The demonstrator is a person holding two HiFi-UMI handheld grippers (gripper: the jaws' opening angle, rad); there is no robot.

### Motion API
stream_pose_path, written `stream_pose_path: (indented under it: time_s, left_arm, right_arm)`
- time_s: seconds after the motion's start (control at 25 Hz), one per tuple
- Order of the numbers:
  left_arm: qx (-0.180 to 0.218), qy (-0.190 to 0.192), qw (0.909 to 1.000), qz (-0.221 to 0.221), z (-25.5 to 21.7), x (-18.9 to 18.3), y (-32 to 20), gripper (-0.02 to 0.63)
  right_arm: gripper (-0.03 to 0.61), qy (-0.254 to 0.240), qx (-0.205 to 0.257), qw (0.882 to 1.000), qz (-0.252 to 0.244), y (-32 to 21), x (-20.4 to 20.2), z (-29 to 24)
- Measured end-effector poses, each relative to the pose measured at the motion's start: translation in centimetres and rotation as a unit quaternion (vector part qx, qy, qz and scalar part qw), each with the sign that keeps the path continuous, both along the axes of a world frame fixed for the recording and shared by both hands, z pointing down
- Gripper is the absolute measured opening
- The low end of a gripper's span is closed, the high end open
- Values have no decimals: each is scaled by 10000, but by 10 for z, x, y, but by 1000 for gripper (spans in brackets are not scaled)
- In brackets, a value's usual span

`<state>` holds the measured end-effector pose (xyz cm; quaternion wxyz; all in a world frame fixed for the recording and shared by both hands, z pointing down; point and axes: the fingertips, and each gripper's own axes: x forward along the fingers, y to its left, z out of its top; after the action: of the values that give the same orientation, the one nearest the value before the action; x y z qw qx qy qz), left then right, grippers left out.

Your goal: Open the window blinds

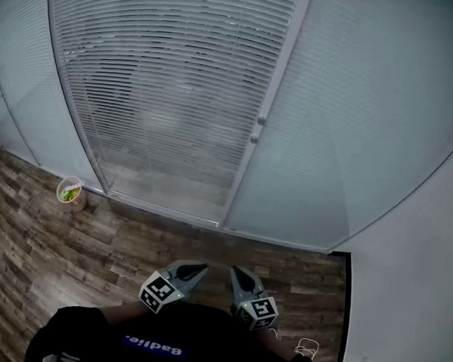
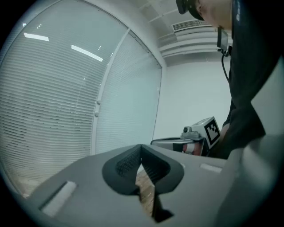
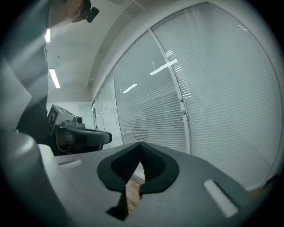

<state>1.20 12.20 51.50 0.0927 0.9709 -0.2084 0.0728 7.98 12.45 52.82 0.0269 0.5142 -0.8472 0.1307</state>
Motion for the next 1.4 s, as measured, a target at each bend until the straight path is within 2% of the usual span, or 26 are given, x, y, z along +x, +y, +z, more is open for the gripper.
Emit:
stream_pose_path:
  time_s: [0.44,0.64,1.04,1.4]
  left_arm:
    - [32,-62,9999,-95,3,16,2,0]
    - [27,-129,9998,-169,1,27,2,0]
    - [10,-252,9988,-427,2,53,12,0]
    - [68,-215,9988,-426,-1,69,9,0]
  right_arm:
    - [3,-140,107,9998,-132,1,16,5]
    - [3,271,351,9986,-275,1,21,0]
    - [3,43,237,9989,-398,4,51,9]
    - [3,203,309,9984,-426,-3,66,4]
